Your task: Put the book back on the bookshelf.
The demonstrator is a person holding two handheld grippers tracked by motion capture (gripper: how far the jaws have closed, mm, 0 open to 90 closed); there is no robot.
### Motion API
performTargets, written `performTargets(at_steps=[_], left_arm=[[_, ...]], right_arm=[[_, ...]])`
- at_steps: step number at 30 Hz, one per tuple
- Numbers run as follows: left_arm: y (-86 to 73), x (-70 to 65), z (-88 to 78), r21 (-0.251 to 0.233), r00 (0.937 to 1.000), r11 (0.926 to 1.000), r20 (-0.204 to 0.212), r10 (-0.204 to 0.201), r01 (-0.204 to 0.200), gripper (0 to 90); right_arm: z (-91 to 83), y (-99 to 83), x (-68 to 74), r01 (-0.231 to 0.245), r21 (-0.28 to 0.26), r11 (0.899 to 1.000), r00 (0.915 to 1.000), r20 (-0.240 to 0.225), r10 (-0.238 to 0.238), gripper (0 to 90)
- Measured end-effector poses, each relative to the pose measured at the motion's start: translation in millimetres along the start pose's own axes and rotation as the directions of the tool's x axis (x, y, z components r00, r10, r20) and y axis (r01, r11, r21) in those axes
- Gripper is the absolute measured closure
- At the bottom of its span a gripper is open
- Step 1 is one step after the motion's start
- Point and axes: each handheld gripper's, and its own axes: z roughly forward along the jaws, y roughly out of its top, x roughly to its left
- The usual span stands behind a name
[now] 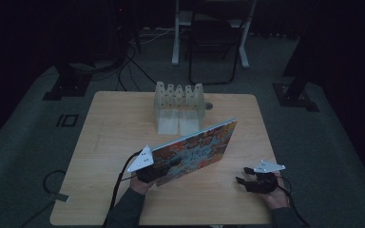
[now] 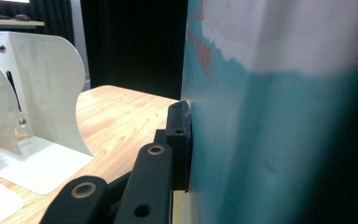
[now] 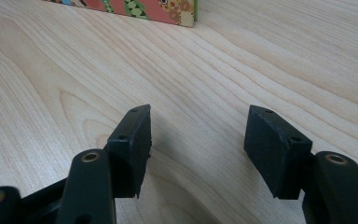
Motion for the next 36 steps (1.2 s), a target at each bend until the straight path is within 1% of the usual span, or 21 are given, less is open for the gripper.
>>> performTargets(at_steps=[3,5,13,16,17,19,21,23,25,26,33,34,36], left_arm=[[0.2,-0.5,0.2,0.000,1.0000,1.0000,-0.005,-0.001,0.001,79.9],[0.3,-1.4,0.3,0.000,0.9998,1.0000,-0.019,0.003,-0.003,80.3],[2.1,-2.2,1.1,0.005,0.9996,1.0000,-0.029,-0.002,0.003,80.8],[4.5,-2.4,2.0,0.012,0.9991,0.9998,-0.040,-0.014,0.015,80.9],[4.8,-2.1,2.1,0.013,0.9988,0.9996,-0.042,-0.024,0.025,80.9],[5.0,-1.3,2.3,0.009,0.9980,0.9991,-0.048,-0.041,0.041,80.9],[5.0,-1.0,2.3,0.008,0.9978,0.9989,-0.050,-0.045,0.045,80.9],[5.8,-1.1,2.9,0.000,0.9962,0.9979,-0.059,-0.065,0.065,81.0],[6.1,-1.2,3.1,-0.002,0.9958,0.9978,-0.063,-0.066,0.066,81.1],[6.6,-1.4,3.5,-0.005,0.9945,0.9973,-0.074,-0.074,0.073,81.1],[9.1,-1.9,2.3,-0.002,0.9933,0.9974,-0.091,-0.072,0.072,81.2],[11.2,-3.3,2.1,0.005,0.9936,0.9983,-0.097,-0.057,0.058,81.3],[13.1,-4.5,2.7,0.009,0.9934,0.9984,-0.101,-0.054,0.055,81.2]], right_arm=[[0.2,0.0,-0.4,-0.003,0.000,1.000,1.0000,-0.002,0.003,39.5],[0.3,0.1,-0.1,0.003,0.001,1.000,1.0000,-0.001,-0.003,39.0],[0.2,0.0,-0.8,-0.002,-0.001,1.000,1.0000,-0.008,0.002,38.7],[0.2,0.0,-0.8,-0.001,0.000,1.000,1.0000,-0.009,0.001,38.4],[0.2,0.0,-0.7,-0.002,0.000,1.000,1.0000,-0.010,0.002,38.4],[0.2,0.0,-0.7,-0.002,0.000,1.000,0.9999,-0.010,0.002,38.4],[0.1,0.0,-0.7,-0.002,0.000,1.000,0.9999,-0.011,0.002,38.3],[0.1,-0.1,-0.8,-0.002,0.000,1.000,0.9999,-0.012,0.002,38.3],[0.1,-0.1,-1.1,-0.003,-0.001,1.000,0.9999,-0.014,0.003,38.3],[0.1,-0.1,-1.1,-0.004,-0.002,1.000,0.9999,-0.015,0.004,38.2],[-0.2,-0.2,-1.3,-0.007,-0.002,1.000,0.9998,-0.018,0.007,38.1],[-0.2,-0.3,-1.4,-0.007,-0.002,1.000,0.9998,-0.018,0.007,38.1],[-0.1,-0.3,-1.5,-0.006,-0.002,1.000,0.9998,-0.018,0.006,38.1]])
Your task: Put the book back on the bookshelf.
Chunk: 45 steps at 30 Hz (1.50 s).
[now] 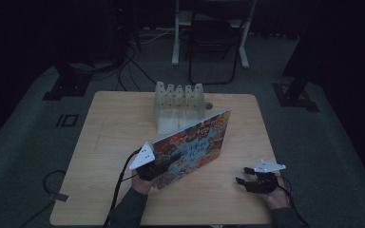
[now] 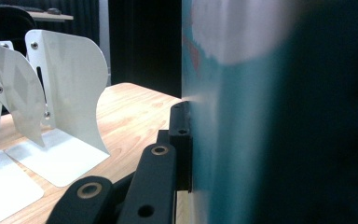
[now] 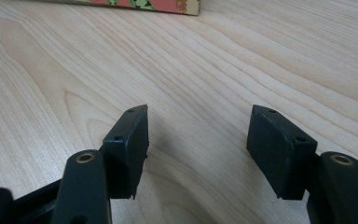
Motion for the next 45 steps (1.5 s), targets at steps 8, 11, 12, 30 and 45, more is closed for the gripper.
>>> performTargets(at_steps=[8,11,12,30,45], left_arm=[[2.7,-1.7,-0.2,0.006,0.9999,0.9999,0.011,0.011,-0.011,81.3],[3.4,-2.2,-0.2,0.006,0.9999,0.9999,0.011,0.009,-0.010,81.3],[4.1,-2.5,-0.7,0.009,0.9999,0.9999,0.011,0.013,-0.013,81.3],[9.6,-1.4,-9.4,0.001,0.9999,0.9999,-0.010,0.013,-0.013,81.3],[12.9,1.7,-17.3,-0.001,0.9996,1.0000,-0.027,0.007,-0.007,81.3]], right_arm=[[-0.1,0.0,-0.1,-0.001,0.000,1.000,1.0000,-0.002,0.001,38.0],[-0.1,-0.1,-0.2,-0.001,0.000,1.000,1.0000,-0.002,0.001,37.9],[-0.2,-0.1,-0.1,-0.001,0.000,1.000,1.0000,-0.002,0.001,37.9],[-0.4,-0.2,-1.0,-0.011,-0.003,1.000,0.9999,-0.009,0.011,37.7],[0.0,-0.1,0.0,0.002,0.002,1.000,1.0000,-0.009,-0.002,35.9]])
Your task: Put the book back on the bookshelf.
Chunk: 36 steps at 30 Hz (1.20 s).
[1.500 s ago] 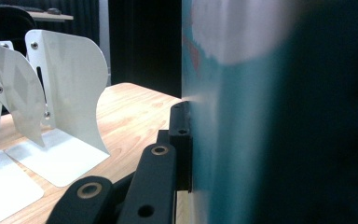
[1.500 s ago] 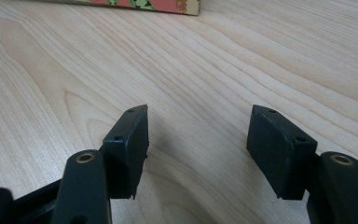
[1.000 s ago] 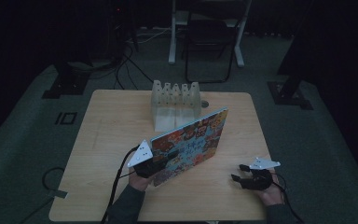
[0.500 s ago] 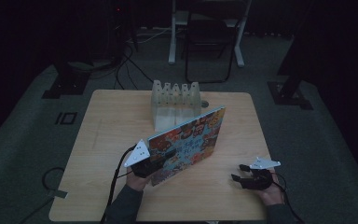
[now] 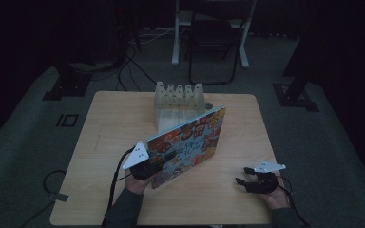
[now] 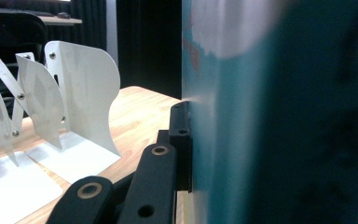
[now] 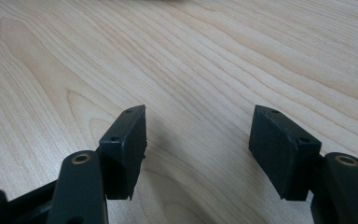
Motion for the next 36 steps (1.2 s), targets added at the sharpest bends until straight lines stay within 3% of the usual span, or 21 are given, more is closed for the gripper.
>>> performTargets(at_steps=[12,27,36], left_arm=[[3.7,1.3,-6.4,-0.008,0.9996,1.0000,-0.027,0.000,-0.001,81.2],[6.8,5.1,-18.0,-0.029,0.9974,0.9996,-0.072,-0.004,0.002,81.2],[7.8,5.9,-22.9,-0.028,0.9965,0.9996,-0.084,0.003,-0.005,81.2]], right_arm=[[0.1,0.1,0.3,0.000,0.003,1.000,1.0000,-0.001,0.000,33.6],[2.1,0.6,6.6,0.047,0.020,0.999,0.9977,0.048,-0.048,31.2],[2.2,0.6,6.6,0.044,0.021,0.999,0.9975,0.054,-0.045,30.2]])
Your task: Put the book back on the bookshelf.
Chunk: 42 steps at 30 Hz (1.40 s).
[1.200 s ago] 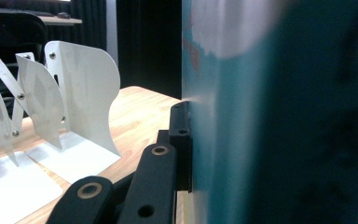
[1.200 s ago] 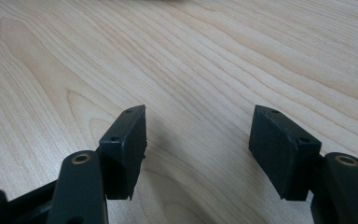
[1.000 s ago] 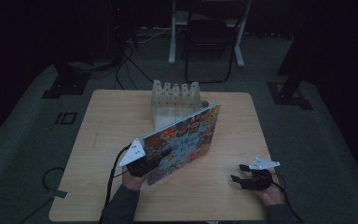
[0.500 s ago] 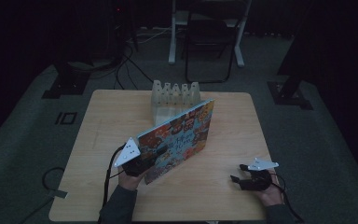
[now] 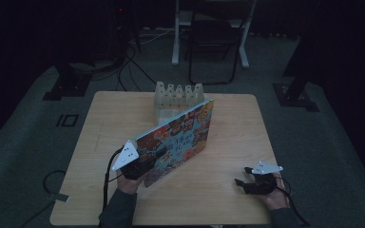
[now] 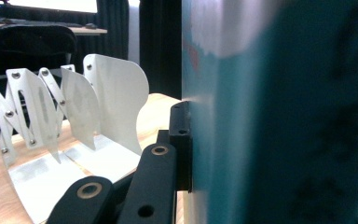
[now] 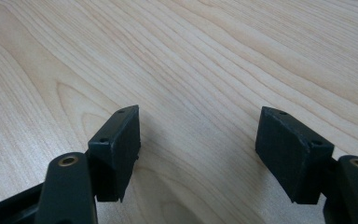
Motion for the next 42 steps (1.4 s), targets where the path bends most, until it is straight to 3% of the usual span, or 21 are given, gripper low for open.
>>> performTargets(at_steps=[42], left_arm=[[7.5,7.1,-20.5,-0.014,0.9964,0.9999,-0.084,-0.010,0.009,81.2]], right_arm=[[0.0,0.0,0.0,0.000,0.001,1.000,1.0000,-0.003,0.000,29.9]])
